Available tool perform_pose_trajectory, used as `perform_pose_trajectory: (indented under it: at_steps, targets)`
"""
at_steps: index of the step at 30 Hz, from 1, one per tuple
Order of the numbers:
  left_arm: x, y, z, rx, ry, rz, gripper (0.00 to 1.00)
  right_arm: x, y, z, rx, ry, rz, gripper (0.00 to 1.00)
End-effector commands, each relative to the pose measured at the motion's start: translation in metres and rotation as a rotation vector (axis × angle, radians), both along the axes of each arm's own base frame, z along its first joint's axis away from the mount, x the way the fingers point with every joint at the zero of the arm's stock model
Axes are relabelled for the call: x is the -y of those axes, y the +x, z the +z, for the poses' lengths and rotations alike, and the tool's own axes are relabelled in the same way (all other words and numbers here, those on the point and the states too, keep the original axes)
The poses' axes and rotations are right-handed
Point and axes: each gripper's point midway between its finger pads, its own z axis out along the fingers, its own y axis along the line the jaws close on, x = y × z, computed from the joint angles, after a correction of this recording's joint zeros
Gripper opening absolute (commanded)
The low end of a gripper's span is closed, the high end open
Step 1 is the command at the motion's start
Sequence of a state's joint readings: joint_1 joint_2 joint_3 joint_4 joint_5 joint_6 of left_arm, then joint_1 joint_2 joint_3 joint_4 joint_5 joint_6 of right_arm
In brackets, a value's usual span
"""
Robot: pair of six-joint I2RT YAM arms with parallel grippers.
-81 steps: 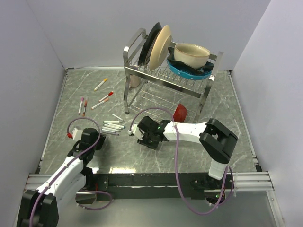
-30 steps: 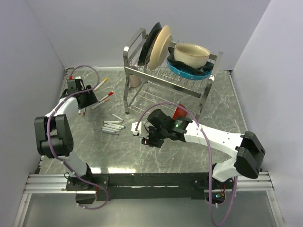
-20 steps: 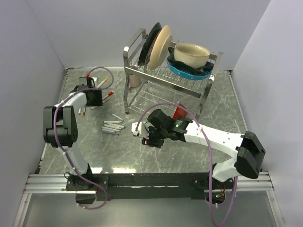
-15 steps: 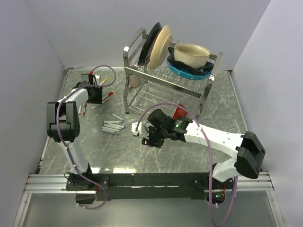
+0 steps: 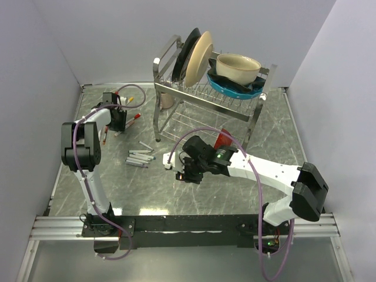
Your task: Open the pen caps
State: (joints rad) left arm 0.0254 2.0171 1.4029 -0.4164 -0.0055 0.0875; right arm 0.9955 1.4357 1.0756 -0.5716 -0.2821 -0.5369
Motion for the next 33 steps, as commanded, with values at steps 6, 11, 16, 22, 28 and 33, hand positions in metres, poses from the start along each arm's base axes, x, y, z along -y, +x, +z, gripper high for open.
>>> perform_pose_trajectory:
  at_steps: [6, 11, 16, 22, 28, 33]
  targets:
    - [0.014, -0.018, -0.004, -0.061, -0.062, -0.013, 0.30, -0.006, 0.001, 0.007, 0.012, 0.015, 0.016, 0.47]
    - [0.023, -0.032, -0.001, -0.072, -0.087, -0.018, 0.22, -0.006, 0.001, 0.009, 0.016, 0.020, 0.017, 0.47]
    - [0.029, -0.040, 0.013, -0.049, -0.121, -0.003, 0.17, -0.005, 0.002, 0.009, 0.019, 0.017, 0.018, 0.47]
    - [0.041, -0.052, 0.048, 0.021, -0.211, 0.033, 0.02, -0.004, -0.002, 0.013, 0.027, 0.035, 0.039, 0.47]
    - [0.063, -0.072, 0.089, 0.109, -0.350, 0.035, 0.01, -0.003, -0.007, 0.022, 0.041, 0.073, 0.072, 0.47]
    - [0.099, -0.101, 0.117, 0.142, -0.569, -0.002, 0.01, -0.003, -0.016, 0.029, 0.040, 0.114, 0.118, 0.47]
